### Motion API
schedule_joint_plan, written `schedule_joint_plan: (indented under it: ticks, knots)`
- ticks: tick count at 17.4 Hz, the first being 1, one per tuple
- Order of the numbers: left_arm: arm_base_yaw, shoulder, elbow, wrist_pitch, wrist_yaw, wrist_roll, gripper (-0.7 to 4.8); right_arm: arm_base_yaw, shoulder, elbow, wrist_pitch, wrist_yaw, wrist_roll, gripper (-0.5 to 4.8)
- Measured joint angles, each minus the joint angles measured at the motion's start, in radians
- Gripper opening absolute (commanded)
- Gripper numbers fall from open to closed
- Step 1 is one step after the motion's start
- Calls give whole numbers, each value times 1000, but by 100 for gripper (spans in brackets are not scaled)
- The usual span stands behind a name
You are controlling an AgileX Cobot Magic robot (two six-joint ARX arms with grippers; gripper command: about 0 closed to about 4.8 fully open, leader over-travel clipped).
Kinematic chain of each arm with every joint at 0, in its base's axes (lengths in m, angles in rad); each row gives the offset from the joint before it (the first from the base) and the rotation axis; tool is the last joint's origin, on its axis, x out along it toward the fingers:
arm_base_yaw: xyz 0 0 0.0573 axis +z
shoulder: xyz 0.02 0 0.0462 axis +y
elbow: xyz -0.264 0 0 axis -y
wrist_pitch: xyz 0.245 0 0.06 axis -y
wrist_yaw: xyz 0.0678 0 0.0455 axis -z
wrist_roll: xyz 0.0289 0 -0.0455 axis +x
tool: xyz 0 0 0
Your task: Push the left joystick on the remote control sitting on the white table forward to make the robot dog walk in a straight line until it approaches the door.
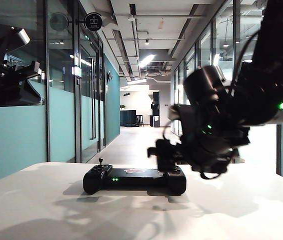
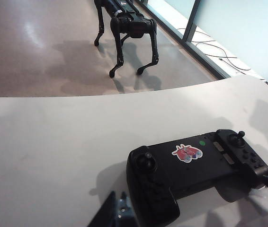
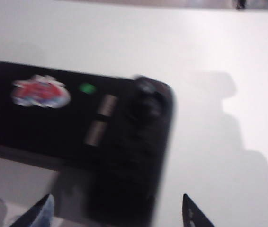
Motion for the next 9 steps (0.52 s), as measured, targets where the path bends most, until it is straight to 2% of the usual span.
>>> schedule_joint_plan:
  ticks: [9]
  knots:
    - [0,0,0,0,0,0,-5,-5,48,45,-11,-41,0,342]
